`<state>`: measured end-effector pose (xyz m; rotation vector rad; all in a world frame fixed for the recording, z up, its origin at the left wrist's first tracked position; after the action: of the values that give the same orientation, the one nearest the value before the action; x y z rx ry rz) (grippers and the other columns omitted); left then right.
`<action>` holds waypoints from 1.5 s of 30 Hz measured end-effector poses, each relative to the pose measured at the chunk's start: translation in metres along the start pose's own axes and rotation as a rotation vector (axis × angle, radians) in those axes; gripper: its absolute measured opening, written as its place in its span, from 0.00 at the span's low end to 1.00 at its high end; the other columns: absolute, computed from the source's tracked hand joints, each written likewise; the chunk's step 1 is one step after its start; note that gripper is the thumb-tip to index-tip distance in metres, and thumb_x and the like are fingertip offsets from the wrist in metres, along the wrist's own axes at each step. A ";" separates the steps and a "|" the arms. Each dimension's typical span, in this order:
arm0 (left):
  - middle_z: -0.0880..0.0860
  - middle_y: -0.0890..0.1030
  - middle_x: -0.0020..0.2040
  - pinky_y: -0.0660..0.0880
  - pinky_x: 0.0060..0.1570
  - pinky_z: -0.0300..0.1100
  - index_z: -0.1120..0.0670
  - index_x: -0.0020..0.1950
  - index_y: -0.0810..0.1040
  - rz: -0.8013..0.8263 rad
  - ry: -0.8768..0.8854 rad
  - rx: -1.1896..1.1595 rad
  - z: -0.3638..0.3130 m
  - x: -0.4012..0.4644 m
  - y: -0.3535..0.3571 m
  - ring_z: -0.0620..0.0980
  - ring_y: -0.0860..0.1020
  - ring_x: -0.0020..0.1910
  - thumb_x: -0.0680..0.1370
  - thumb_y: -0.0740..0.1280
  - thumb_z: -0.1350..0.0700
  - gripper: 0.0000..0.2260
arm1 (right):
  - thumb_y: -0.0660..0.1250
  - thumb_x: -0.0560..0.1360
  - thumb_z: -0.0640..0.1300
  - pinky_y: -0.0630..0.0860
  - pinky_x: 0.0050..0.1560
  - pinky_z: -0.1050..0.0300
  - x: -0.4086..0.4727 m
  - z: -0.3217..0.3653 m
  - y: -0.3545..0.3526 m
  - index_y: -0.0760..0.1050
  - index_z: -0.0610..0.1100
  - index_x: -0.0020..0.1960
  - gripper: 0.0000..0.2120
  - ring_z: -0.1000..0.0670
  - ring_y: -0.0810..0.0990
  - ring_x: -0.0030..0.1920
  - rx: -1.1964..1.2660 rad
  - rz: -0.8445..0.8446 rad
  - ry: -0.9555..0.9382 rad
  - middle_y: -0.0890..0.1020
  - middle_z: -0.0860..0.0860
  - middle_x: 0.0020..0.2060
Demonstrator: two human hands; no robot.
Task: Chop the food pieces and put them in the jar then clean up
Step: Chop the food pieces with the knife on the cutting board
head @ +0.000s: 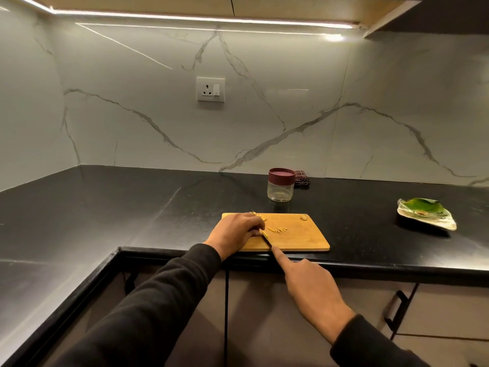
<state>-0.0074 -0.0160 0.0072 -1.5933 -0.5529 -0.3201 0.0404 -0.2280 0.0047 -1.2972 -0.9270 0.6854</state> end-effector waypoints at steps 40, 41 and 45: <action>0.48 0.83 0.52 0.79 0.53 0.37 0.51 0.52 0.84 -0.067 -0.006 -0.072 0.006 -0.002 0.005 0.43 0.80 0.49 0.79 0.70 0.56 0.04 | 0.53 0.86 0.48 0.68 0.32 0.62 0.025 -0.008 0.004 0.53 0.59 0.81 0.25 0.54 0.75 0.35 0.442 -0.048 0.017 0.76 0.56 0.37; 0.48 0.83 0.52 0.79 0.53 0.37 0.51 0.52 0.83 -0.068 -0.008 -0.070 0.006 -0.002 0.005 0.43 0.80 0.49 0.79 0.70 0.56 0.04 | 0.53 0.86 0.48 0.66 0.32 0.63 0.028 -0.006 0.004 0.52 0.59 0.81 0.25 0.55 0.75 0.35 0.450 -0.042 0.010 0.76 0.56 0.37; 0.48 0.83 0.52 0.79 0.52 0.37 0.51 0.53 0.83 -0.065 -0.017 -0.062 0.005 -0.002 0.005 0.43 0.80 0.48 0.80 0.70 0.55 0.04 | 0.54 0.85 0.48 0.65 0.32 0.64 0.036 0.001 0.006 0.53 0.58 0.81 0.26 0.56 0.75 0.36 0.474 -0.014 -0.014 0.75 0.57 0.38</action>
<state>-0.0075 -0.0120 0.0016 -1.6414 -0.6144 -0.3759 0.0577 -0.1965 0.0058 -0.8653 -0.7263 0.8446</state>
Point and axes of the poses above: each hand's wrist, its own x-axis towards the middle knuckle, its own y-axis out of the palm, z = x × y, the point moved 2 cm from there along x, towards the middle knuckle
